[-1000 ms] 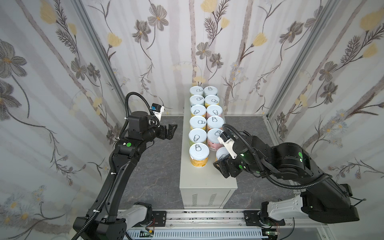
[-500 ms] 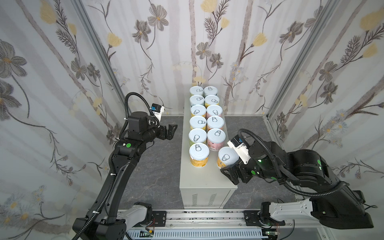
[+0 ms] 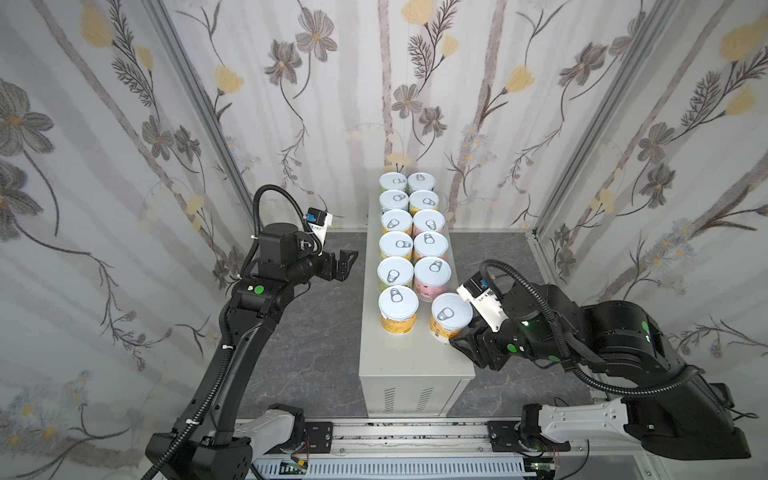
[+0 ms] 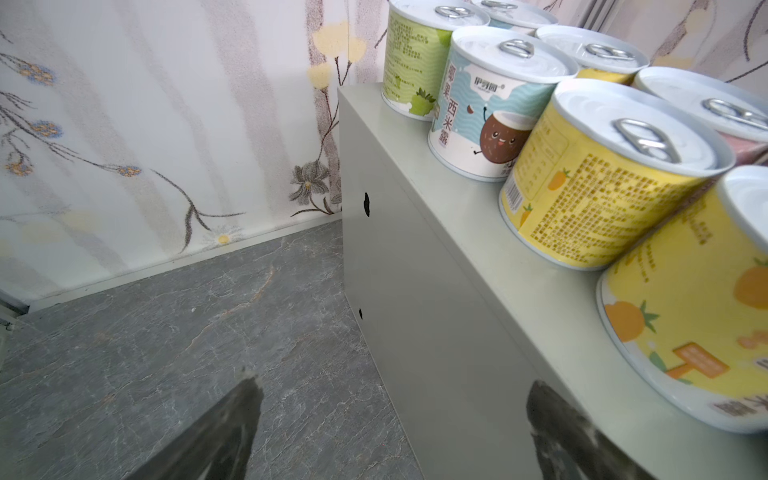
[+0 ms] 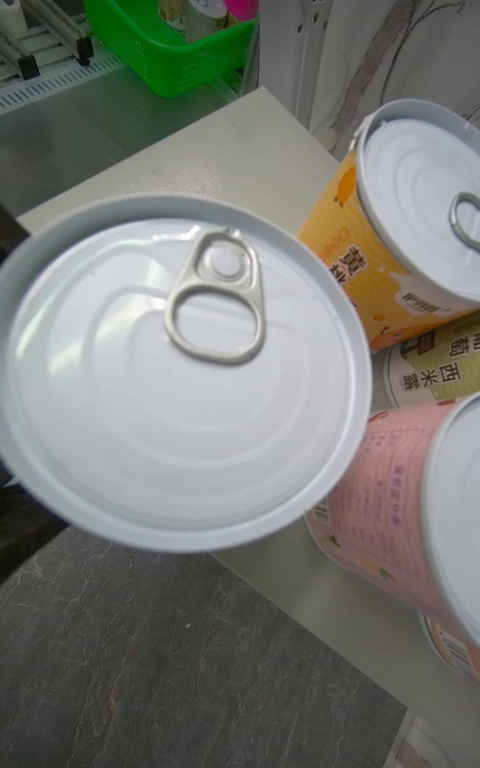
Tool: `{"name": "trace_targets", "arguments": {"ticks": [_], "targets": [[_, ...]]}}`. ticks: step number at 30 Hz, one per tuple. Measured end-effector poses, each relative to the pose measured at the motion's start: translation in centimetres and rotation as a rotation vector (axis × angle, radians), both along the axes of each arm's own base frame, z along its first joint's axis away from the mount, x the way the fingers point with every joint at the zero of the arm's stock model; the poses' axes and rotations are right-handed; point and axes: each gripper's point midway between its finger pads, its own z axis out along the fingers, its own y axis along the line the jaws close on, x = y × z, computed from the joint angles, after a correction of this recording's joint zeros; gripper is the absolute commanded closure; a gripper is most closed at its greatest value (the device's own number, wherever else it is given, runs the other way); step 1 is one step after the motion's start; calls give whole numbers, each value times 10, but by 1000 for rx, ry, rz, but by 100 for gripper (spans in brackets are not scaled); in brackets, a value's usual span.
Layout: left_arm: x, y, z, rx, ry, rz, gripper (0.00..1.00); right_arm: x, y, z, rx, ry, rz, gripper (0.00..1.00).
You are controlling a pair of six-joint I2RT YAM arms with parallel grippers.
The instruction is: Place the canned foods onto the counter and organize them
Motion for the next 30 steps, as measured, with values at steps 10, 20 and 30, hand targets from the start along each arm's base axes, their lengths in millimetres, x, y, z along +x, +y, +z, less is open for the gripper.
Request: {"name": "trace_targets", "arguments": {"ticks": [10,20,30], "targets": [[-4,-3,3,3,-12,-14,0,0,2,3,2,-6,9,43],[-7,-7,3,15,-18,-34,0,3,5,2,-15,-23,13,43],[-9,-10,3,18,-20,-44,0,7,4,5,-18,-48,11,45]]}}
